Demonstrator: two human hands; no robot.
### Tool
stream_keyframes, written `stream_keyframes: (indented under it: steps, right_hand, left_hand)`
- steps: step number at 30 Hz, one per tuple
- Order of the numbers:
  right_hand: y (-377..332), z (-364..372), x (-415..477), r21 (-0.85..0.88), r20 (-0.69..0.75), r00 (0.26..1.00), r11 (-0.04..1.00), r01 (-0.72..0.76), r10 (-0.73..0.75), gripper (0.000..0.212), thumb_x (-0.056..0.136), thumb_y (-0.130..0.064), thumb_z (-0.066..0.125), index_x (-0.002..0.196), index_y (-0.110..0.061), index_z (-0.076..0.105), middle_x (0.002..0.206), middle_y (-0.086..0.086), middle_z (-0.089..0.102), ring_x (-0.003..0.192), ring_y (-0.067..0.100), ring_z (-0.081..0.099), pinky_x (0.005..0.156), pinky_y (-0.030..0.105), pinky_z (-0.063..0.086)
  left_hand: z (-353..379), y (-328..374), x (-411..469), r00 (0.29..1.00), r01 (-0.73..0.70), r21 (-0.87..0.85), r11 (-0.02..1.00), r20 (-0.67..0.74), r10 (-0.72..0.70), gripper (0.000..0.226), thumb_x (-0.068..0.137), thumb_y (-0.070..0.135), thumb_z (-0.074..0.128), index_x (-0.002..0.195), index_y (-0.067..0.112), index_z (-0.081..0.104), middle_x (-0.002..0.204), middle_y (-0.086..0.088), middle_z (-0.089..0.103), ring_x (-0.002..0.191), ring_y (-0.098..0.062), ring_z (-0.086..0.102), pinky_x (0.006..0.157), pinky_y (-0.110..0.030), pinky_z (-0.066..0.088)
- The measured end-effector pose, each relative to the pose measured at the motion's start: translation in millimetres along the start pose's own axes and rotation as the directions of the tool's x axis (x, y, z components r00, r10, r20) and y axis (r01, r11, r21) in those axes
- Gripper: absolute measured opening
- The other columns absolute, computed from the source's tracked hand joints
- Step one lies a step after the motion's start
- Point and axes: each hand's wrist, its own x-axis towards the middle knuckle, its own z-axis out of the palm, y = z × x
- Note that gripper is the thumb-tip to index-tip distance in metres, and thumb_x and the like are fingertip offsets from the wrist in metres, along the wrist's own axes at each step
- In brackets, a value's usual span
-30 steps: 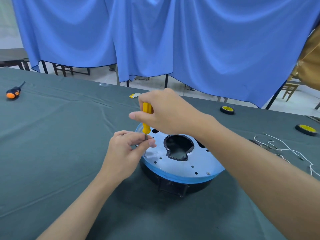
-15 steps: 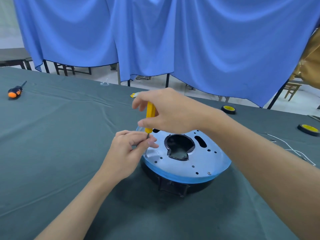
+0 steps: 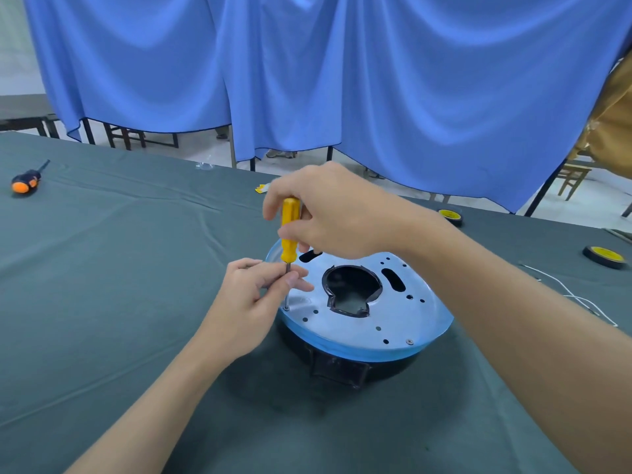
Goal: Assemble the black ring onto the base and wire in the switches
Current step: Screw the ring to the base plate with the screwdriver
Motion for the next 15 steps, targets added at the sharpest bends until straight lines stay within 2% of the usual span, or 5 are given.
stream_keyframes:
  steps: [2,6,11,13,15]
  right_hand:
    - [0,1,1,0.002,-0.025,0.999,0.999,-0.039,0.039,0.011,0.09,-0.028,0.064,0.088,-0.017,0.064,0.067,-0.008,0.055,0.067,-0.001,0.043,0.071,0.032,0.051]
    - [-4,10,7,-0.118,-0.103,0.99,0.987,-0.111,0.099,0.044,0.09,-0.047,0.059,0.065,-0.014,0.045,0.057,-0.001,0.039,0.056,0.011,0.033,0.053,0.029,0.03]
    - [-5,3,4,-0.072,0.014,1.0,0.997,0.02,-0.019,0.013,0.089,-0.028,0.064,0.1,-0.021,0.062,0.08,-0.013,0.055,0.073,0.008,0.048,0.063,0.016,0.038]
    - [-5,-1,3,-0.039,0.006,1.0,0.999,0.017,-0.017,0.004,0.088,-0.022,0.064,0.092,-0.02,0.063,0.071,-0.012,0.056,0.069,0.003,0.049,0.065,0.019,0.045]
    - [-5,2,5,-0.053,-0.038,0.999,0.998,-0.032,0.03,0.017,0.088,-0.032,0.066,0.079,-0.019,0.06,0.065,-0.008,0.052,0.065,-0.004,0.041,0.056,0.025,0.04]
  left_hand:
    - [1,2,0,0.999,0.003,-0.05,0.999,-0.033,-0.004,0.02,0.096,0.024,0.062,0.085,0.037,0.074,0.098,0.035,0.069,0.112,-0.004,0.053,0.1,-0.029,0.038]
    - [3,4,-1,0.99,-0.027,-0.068,0.997,-0.141,0.017,0.009,0.085,0.021,0.075,0.078,0.026,0.075,0.082,0.037,0.068,0.092,0.018,0.052,0.094,-0.03,0.037]
    - [0,2,-1,0.999,-0.048,0.005,0.999,-0.009,0.048,0.025,0.101,0.015,0.051,0.091,0.024,0.073,0.089,0.039,0.067,0.112,0.0,0.049,0.101,-0.024,0.035]
    - [0,1,0,1.0,0.002,-0.052,0.999,0.015,-0.001,0.028,0.101,0.017,0.05,0.091,0.03,0.072,0.094,0.034,0.07,0.119,-0.012,0.047,0.102,-0.029,0.039]
    - [0,2,-1,0.999,0.02,-0.088,0.996,-0.033,-0.023,0.02,0.095,0.019,0.06,0.088,0.032,0.074,0.094,0.035,0.069,0.115,-0.006,0.05,0.101,-0.032,0.041]
